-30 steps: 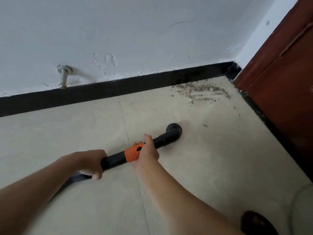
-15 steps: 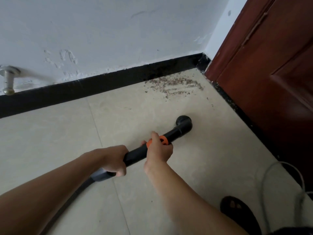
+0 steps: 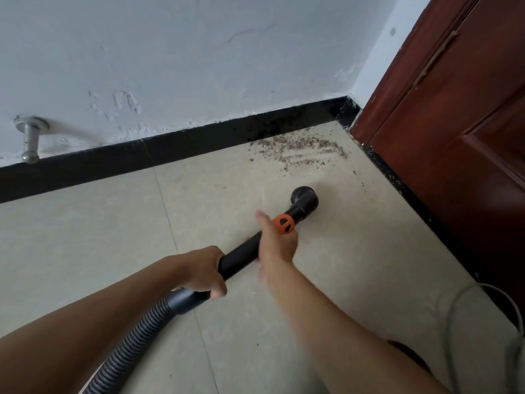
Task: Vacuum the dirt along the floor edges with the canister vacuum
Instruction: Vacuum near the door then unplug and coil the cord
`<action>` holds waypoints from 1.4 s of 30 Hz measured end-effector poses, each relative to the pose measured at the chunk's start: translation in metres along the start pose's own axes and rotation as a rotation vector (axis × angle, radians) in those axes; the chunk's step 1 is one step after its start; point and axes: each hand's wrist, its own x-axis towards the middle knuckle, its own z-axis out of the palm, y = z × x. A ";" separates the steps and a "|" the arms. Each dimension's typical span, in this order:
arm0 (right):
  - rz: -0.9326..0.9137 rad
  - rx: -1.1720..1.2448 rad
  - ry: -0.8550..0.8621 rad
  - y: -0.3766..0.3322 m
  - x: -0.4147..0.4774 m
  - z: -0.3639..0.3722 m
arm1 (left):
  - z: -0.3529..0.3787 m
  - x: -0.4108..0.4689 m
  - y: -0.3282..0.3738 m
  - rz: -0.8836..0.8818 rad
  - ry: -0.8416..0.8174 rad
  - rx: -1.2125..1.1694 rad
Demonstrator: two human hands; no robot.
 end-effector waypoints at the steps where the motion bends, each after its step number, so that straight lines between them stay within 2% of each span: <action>1: 0.020 0.047 -0.038 0.007 -0.005 0.006 | 0.001 0.000 -0.001 0.004 0.013 0.007; 3: 0.041 0.085 -0.088 0.006 -0.007 0.021 | 0.000 0.002 -0.007 -0.007 0.066 -0.008; 7: 0.209 0.115 -0.167 -0.021 0.003 0.045 | -0.007 0.009 -0.017 -0.047 0.193 -0.085; 9: 0.204 0.124 -0.130 -0.027 0.010 0.044 | -0.009 0.016 -0.010 -0.039 0.188 -0.070; 13: 0.056 0.203 0.060 -0.042 0.041 0.003 | 0.002 0.039 0.028 0.056 0.142 0.086; 15: 0.020 0.187 0.092 -0.050 0.055 -0.014 | 0.007 0.048 0.040 0.094 0.145 0.141; 20: 0.144 0.180 -0.058 -0.053 0.052 0.014 | -0.012 0.037 0.007 0.014 0.163 0.128; 25: 0.312 0.268 -0.114 -0.009 0.012 0.039 | -0.030 -0.014 -0.077 -0.154 0.011 0.202; 28: 0.420 0.300 -0.061 0.048 -0.040 0.025 | -0.028 -0.043 -0.121 -0.236 -0.063 0.326; 34: 0.606 0.274 -0.009 0.114 -0.115 0.008 | -0.025 -0.081 -0.162 -0.350 0.063 0.620; 37: 0.572 0.232 -0.051 0.105 -0.113 0.018 | -0.023 -0.086 -0.165 -0.359 0.093 0.588; 42: 0.396 0.190 -0.038 0.059 -0.072 0.026 | -0.021 -0.072 -0.147 -0.266 0.088 0.343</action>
